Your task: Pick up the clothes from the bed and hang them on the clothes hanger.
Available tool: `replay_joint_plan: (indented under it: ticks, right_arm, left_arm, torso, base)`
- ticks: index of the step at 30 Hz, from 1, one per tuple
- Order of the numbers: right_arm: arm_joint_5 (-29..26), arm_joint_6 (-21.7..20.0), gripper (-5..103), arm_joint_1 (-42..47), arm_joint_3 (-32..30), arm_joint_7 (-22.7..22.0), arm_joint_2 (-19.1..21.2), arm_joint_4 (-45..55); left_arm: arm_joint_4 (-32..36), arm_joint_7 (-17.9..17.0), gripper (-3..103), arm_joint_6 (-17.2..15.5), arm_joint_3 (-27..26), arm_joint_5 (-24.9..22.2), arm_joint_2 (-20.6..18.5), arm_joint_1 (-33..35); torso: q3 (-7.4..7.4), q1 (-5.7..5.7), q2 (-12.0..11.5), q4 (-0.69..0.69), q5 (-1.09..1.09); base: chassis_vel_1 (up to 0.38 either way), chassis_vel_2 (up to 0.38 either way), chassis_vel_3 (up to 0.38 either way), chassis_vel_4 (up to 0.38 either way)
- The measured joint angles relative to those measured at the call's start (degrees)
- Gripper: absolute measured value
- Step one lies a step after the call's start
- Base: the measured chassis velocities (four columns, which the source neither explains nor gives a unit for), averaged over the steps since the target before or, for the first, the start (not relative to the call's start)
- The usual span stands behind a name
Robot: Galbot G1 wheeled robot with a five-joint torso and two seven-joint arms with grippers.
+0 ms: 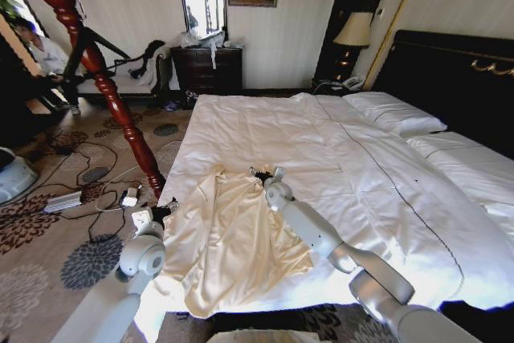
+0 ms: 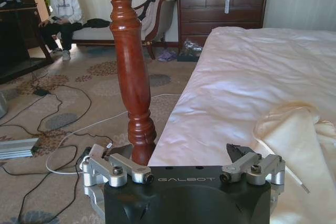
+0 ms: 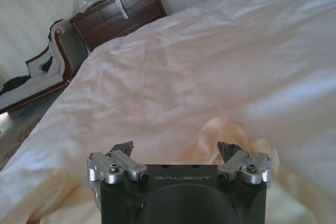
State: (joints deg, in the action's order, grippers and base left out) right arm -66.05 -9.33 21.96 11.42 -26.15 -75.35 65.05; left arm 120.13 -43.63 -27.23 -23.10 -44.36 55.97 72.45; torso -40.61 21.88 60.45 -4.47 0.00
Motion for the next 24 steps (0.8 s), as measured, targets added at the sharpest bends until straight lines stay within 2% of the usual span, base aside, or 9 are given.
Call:
replay_joint_plan:
  ticks: [9, 12, 17, 18, 20, 21, 22, 23, 24]
  right_arm:
    - [-1.07, -0.98, 89, -0.50, -0.32, -0.44, 0.18, -0.16]
    - [-1.05, -1.50, 86, -0.39, -0.25, -0.43, 0.23, -0.56]
    - [-0.86, -2.13, 60, -0.58, -0.27, 0.18, -0.26, -2.56]
    - [-0.86, -2.13, 60, -0.58, -0.27, 0.18, -0.26, -2.56]
    - [-0.54, -2.82, 49, -1.12, -0.23, 0.39, -0.52, -3.85]
    - [-0.54, -2.82, 49, -1.12, -0.23, 0.39, -0.52, -3.85]
    - [-0.15, -2.97, 42, -1.41, -0.21, 0.49, -0.71, -4.64]
    - [0.28, -2.97, 42, -1.68, -0.22, 0.60, -0.86, -5.27]
    - [0.49, -2.97, 48, -1.83, -0.27, 0.67, -0.95, -5.56]
  left_arm:
    - [0.03, -0.11, 100, -0.28, 0.10, -0.15, -0.22, -0.25]
    - [0.11, -0.16, 100, -0.31, 0.10, -0.34, -0.48, -0.37]
    - [0.26, -0.29, 100, -0.36, -0.01, -0.65, -1.11, -0.38]
    - [0.26, -0.29, 100, -0.36, -0.01, -0.65, -1.11, -0.38]
    - [0.44, -0.36, 100, -0.37, -0.15, -0.87, -1.38, -0.32]
    - [0.44, -0.36, 100, -0.37, -0.15, -0.87, -1.38, -0.32]
    - [0.50, -0.38, 100, -0.37, -0.19, -0.92, -1.47, -0.29]
    - [0.55, -0.39, 100, -0.37, -0.23, -0.95, -1.55, -0.28]
    - [0.57, -0.40, 100, -0.37, -0.27, -1.00, -1.60, -0.28]
  torso:
    - [0.00, 0.00, 0.00, 0.00, 0.00]
    - [0.00, 0.00, 0.00, 0.00, 0.00]
    - [0.00, 0.00, 0.00, 0.00, 0.00]
    - [0.00, 0.00, 0.00, 0.00, 0.00]
    - [0.00, 0.00, 0.00, 0.00, 0.00]
    - [0.00, 0.00, 0.00, 0.00, 0.00]
    - [0.00, 0.00, 0.00, 0.00, 0.00]
    - [0.00, 0.00, 0.00, 0.00, 0.00]
    - [0.00, 0.00, 0.00, 0.00, 0.00]
  base:
    - [0.000, 0.000, 0.000, 0.000]
    - [0.000, 0.000, 0.000, 0.000]
    - [0.000, 0.000, 0.000, 0.000]
    - [0.000, 0.000, 0.000, 0.000]
    - [0.000, 0.000, 0.000, 0.000]
    - [0.000, 0.000, 0.000, 0.000]
    - [0.000, 0.000, 0.000, 0.000]
    - [0.000, 0.000, 0.000, 0.000]
    - [0.000, 0.000, 0.000, 0.000]
